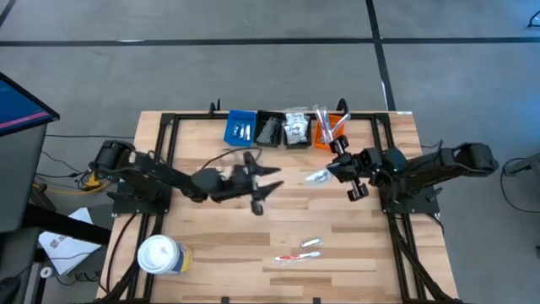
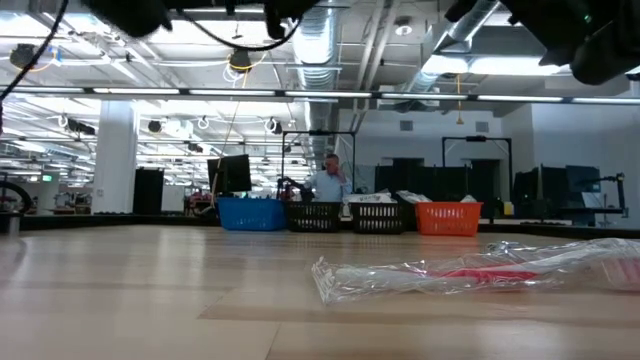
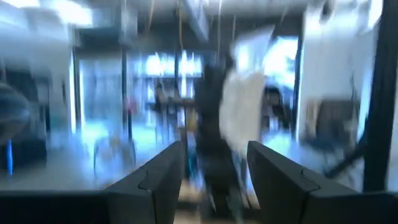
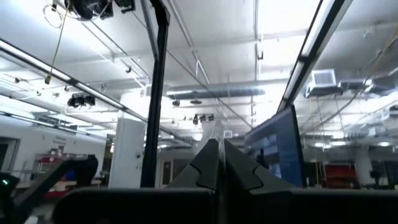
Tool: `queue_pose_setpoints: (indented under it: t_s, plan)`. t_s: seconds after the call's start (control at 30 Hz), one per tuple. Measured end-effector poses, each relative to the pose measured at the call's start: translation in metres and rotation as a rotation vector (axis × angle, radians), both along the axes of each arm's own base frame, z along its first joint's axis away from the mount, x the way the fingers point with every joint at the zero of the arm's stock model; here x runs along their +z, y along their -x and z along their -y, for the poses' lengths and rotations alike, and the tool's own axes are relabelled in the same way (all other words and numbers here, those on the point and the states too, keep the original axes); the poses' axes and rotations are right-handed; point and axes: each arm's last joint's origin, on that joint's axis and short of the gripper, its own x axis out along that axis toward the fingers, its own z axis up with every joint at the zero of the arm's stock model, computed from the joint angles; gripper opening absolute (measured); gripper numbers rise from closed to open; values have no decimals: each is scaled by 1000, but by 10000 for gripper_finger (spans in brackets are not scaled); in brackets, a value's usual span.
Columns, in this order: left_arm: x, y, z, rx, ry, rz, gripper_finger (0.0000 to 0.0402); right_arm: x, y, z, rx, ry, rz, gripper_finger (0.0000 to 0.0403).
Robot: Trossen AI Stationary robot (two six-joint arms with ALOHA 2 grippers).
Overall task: Pick & Place Travel size toiletries
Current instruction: Put the white vanity pack into the right black bin
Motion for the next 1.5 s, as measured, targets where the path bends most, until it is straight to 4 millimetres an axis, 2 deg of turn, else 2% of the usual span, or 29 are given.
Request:
queue_pose_setpoints:
  t_s: [0.07,0.13,0.2,0.37,0.5,0.7,0.9,1.3,1.5]
  plan:
    - [-5,9,-3,1,-43,139,171,3,0,-4,-22,6,28,0]
    - [4,14,-6,-32,-57,275,171,6,-2,-6,-46,14,44,0]
    - [12,15,-6,-59,-69,323,171,10,-3,-9,-56,32,62,0]
    - [10,3,-3,-87,-101,208,172,9,-7,-20,-69,90,35,0]
    - [17,-9,-10,-71,-95,140,192,9,-6,-26,-101,120,47,0]
    - [23,-24,-17,-148,-44,27,243,6,-10,-23,-158,123,-4,0]
    - [19,-31,-15,-175,-48,3,267,3,-12,-21,-182,138,-31,0]
    - [12,-59,-15,-167,-48,-23,270,3,-12,-21,-230,140,-38,0]
    - [14,-59,-14,-168,-48,-12,246,2,-13,-21,-229,142,-51,0]
